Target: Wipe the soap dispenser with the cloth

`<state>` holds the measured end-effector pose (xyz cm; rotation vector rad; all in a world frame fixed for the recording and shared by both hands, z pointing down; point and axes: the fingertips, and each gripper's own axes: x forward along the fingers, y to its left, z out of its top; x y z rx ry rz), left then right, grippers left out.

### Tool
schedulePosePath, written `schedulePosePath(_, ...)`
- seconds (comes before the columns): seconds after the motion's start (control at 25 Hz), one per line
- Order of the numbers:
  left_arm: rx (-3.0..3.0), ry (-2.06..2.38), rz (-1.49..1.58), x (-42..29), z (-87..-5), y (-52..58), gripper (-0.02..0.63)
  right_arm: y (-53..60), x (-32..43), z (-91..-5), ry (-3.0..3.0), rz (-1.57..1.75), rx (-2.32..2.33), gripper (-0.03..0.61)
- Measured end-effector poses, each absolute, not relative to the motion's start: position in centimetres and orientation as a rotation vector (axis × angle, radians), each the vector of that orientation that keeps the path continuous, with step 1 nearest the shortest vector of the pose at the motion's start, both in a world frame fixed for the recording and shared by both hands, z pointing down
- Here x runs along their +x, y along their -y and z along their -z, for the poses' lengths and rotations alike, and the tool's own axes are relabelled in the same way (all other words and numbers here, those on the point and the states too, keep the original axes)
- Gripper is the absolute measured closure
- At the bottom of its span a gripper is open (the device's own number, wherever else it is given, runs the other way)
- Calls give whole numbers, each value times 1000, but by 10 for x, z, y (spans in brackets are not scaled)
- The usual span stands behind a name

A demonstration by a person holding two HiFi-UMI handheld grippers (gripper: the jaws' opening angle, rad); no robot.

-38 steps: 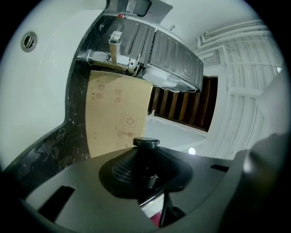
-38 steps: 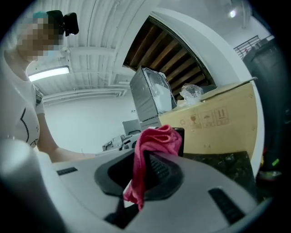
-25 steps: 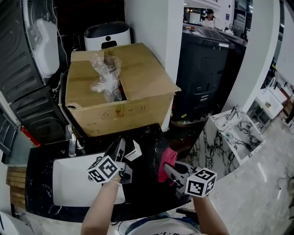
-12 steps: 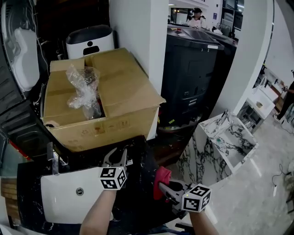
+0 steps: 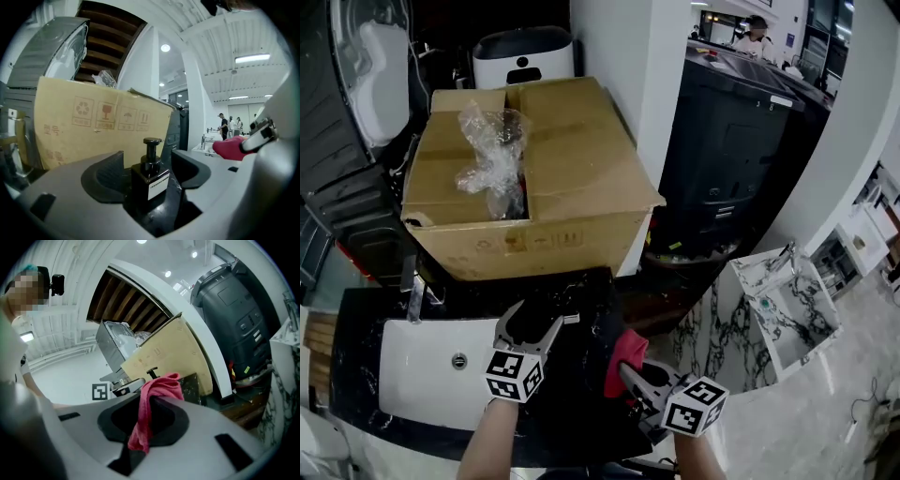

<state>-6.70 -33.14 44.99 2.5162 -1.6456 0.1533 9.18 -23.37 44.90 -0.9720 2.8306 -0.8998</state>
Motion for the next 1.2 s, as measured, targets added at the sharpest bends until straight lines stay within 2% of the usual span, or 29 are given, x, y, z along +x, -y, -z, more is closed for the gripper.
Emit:
schedulePosePath(0.36, 2308, 1891, 65, -117, -431, 243, 306, 239, 94, -434, -2874, 730, -961, 529)
schedulePosePath(0.4, 2287, 1897, 102, -119, -428, 235, 370, 237, 94, -431, -2870, 717, -960, 529)
schedulePosePath(0.44, 2278, 1891, 144, -121, -424, 227, 549, 234, 95, -428, -2866, 703, -964, 529)
schedulePosePath(0.48, 2288, 1873, 179, -119, -420, 219, 600, 230, 96, -424, -2861, 689, -972, 529)
schedulePosePath(1.2, 2513, 2039, 12, -143, -352, 60, 601, 77, 77, -351, -2832, 60, -1433, 530)
